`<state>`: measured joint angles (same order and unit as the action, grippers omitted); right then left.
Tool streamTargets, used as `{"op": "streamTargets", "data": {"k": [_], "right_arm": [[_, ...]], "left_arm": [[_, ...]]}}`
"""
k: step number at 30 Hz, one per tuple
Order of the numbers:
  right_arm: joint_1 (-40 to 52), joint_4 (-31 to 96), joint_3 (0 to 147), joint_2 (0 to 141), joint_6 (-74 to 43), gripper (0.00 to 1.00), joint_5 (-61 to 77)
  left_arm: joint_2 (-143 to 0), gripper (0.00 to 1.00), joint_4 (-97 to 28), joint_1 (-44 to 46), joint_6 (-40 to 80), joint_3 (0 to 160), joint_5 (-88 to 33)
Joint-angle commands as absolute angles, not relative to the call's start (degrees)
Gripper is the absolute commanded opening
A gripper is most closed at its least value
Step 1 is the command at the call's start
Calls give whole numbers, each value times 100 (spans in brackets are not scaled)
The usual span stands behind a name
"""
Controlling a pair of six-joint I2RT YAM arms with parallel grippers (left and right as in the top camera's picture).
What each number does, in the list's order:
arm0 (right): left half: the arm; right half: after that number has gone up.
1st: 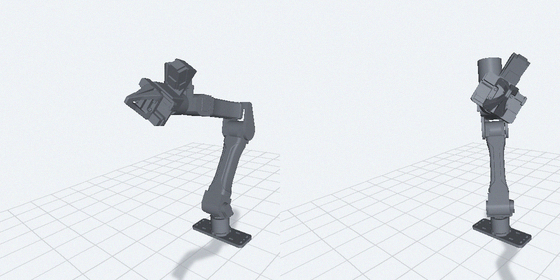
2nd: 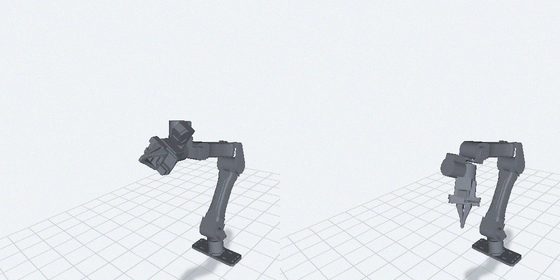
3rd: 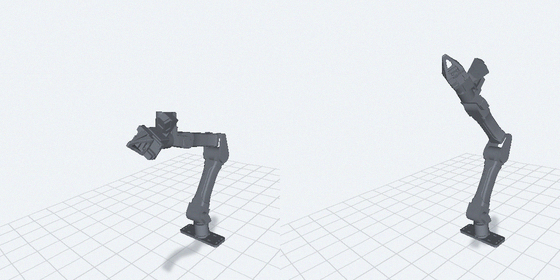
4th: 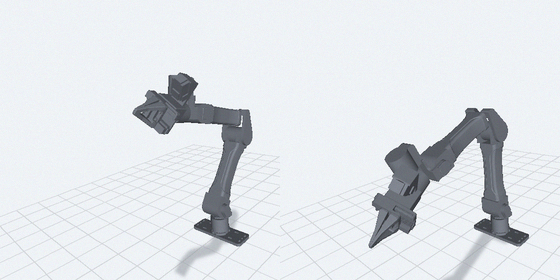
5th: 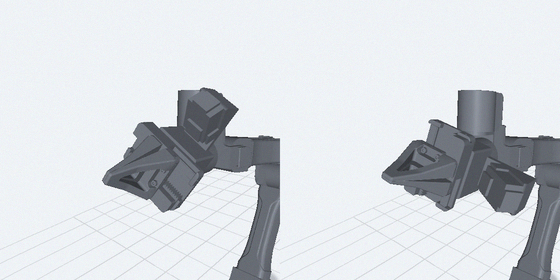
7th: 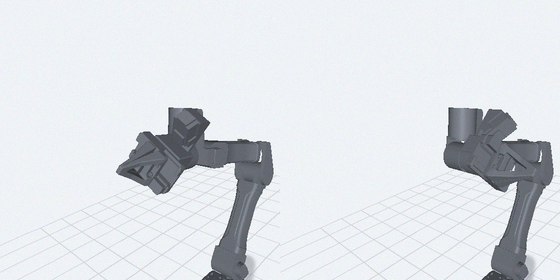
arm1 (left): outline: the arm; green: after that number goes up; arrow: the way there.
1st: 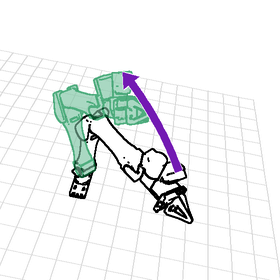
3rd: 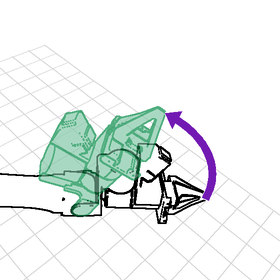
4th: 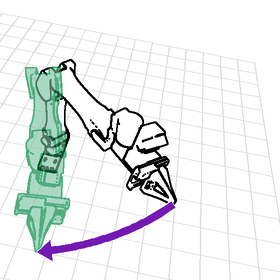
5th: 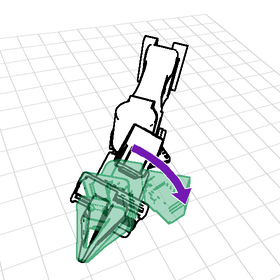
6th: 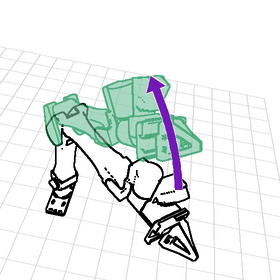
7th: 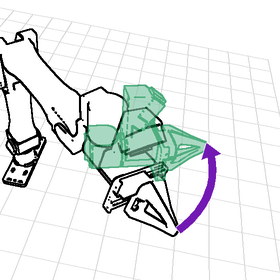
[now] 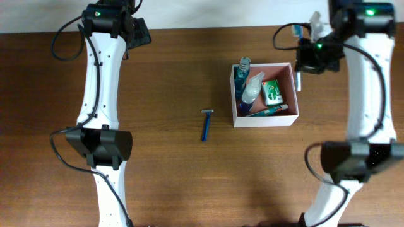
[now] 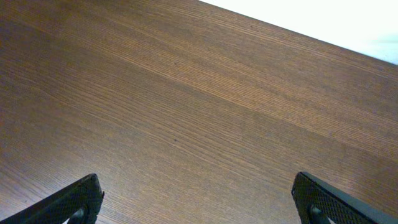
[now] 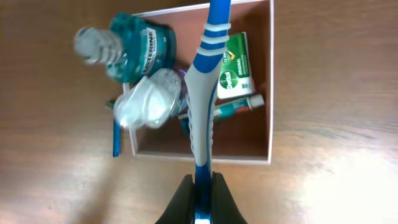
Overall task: Pack container
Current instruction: 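Lift the toothbrush and lower it into the pink box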
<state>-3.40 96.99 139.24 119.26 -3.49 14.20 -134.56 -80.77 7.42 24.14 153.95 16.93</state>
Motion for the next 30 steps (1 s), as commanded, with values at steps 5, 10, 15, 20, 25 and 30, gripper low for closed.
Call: {"op": "streamTargets", "data": {"k": [5,10,15,20,25,30], "right_arm": [[-296,9706,13395,11749,-502,4,1197],[-259,9260,12914,11751,-705,4,1149],[-261,8613,12287,11751,-1308,4,1153],[-257,7988,11660,11756,-2327,4,1162],[-259,7856,11375,11771,-2473,4,1245],[-191,7767,11367,11773,-2475,4,1391]], "left_arm": [[-13456,99,-8055,733,2482,15367,1693],[-13456,99,-8060,733,2482,15367,1693],[-13456,99,-8082,733,2482,15367,1693],[-13456,99,-8108,733,2482,15367,1693],[-13456,99,-8101,733,2482,15367,1693],[-13456,99,-8093,733,2482,15367,1693]]}}
